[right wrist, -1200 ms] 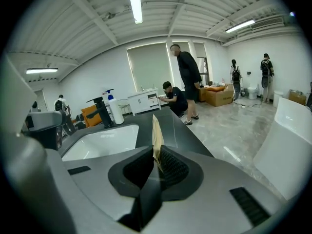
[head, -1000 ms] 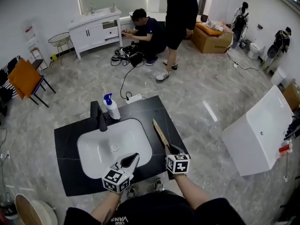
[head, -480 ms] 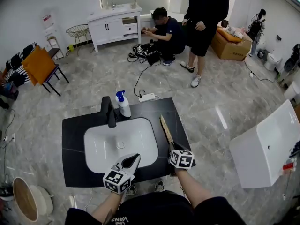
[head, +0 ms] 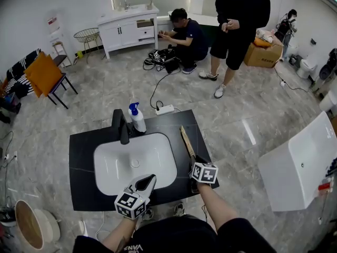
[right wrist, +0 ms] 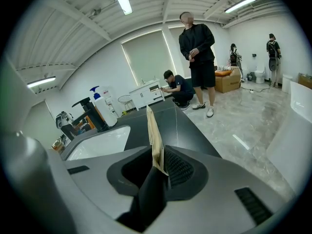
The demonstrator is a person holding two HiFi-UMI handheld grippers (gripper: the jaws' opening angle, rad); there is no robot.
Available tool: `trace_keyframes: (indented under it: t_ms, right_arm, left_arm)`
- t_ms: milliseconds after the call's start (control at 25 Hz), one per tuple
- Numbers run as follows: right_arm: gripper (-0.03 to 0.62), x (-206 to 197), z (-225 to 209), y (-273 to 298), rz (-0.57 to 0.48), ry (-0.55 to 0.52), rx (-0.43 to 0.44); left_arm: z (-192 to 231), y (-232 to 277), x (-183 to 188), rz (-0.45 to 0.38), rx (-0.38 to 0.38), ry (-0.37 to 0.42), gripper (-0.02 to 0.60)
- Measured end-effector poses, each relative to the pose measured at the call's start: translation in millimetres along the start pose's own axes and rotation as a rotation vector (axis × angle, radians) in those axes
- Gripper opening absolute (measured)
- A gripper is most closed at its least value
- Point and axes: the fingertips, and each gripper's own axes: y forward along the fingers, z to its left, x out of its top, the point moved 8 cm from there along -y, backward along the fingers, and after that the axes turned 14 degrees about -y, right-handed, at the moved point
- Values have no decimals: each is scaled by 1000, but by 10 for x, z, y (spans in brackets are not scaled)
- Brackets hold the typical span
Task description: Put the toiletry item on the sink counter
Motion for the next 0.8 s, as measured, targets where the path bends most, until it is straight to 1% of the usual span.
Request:
trace_keyframes:
  t_ms: [200,440,600,800]
  right_arm:
    - [98,-11,-31,11,-5,13,-22]
    - [101,-50,-106,-22,-9,47,-44]
    - [106,-75,-124,-6,-10,65,-35]
    - [146,-62,-177,-82,9,32,-92]
  left_arm:
    - [3,-26,-4,10,2,4,11]
    - [-15,-52,-28,24,-2,5,11]
    - [-20,-68,-21,29,-2,8,11]
    - [-24,-48,0,33,-14,12,11]
